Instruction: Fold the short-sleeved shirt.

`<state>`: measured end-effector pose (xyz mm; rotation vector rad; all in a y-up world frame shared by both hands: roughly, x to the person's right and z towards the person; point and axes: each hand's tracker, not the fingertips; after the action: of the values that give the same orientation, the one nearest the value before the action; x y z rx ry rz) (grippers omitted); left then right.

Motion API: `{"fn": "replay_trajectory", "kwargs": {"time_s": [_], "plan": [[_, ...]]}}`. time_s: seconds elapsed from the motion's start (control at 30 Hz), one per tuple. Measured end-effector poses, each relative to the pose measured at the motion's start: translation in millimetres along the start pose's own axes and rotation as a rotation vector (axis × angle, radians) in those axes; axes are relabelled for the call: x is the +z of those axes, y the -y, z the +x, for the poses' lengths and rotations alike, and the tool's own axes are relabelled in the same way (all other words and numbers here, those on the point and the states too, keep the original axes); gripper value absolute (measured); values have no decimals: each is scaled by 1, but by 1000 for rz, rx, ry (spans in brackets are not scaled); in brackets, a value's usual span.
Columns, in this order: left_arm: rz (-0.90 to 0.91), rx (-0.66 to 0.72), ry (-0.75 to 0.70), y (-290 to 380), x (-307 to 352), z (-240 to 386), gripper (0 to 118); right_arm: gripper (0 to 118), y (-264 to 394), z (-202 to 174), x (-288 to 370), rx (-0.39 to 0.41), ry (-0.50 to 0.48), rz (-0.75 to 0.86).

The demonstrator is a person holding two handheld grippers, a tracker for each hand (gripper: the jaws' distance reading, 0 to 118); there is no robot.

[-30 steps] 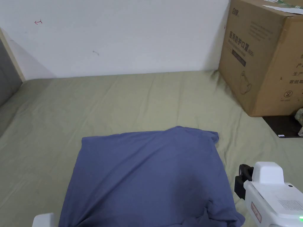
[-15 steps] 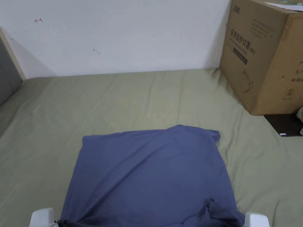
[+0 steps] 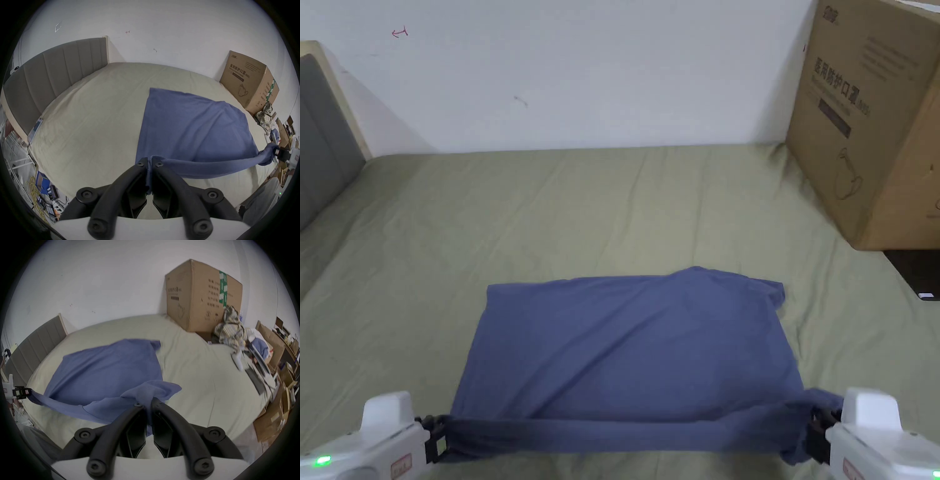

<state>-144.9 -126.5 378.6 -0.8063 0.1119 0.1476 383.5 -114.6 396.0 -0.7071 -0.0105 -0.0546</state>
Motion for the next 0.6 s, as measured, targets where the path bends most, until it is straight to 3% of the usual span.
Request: {"fn": "replay_trajectory", "kwargs": {"time_s": [0.27,0.5,0.6], "plan": [[1,-61,-31,-67,-63,18,2,3,-65,-7,-81,49,30,-15],[-175,-110,-96,-80,-160,31,2,3,-73,-4,-170,26,62,-195],[-221,-134,-113,-74,-187,33,2,3,-68,3,-201,-24,67,-277]]}}
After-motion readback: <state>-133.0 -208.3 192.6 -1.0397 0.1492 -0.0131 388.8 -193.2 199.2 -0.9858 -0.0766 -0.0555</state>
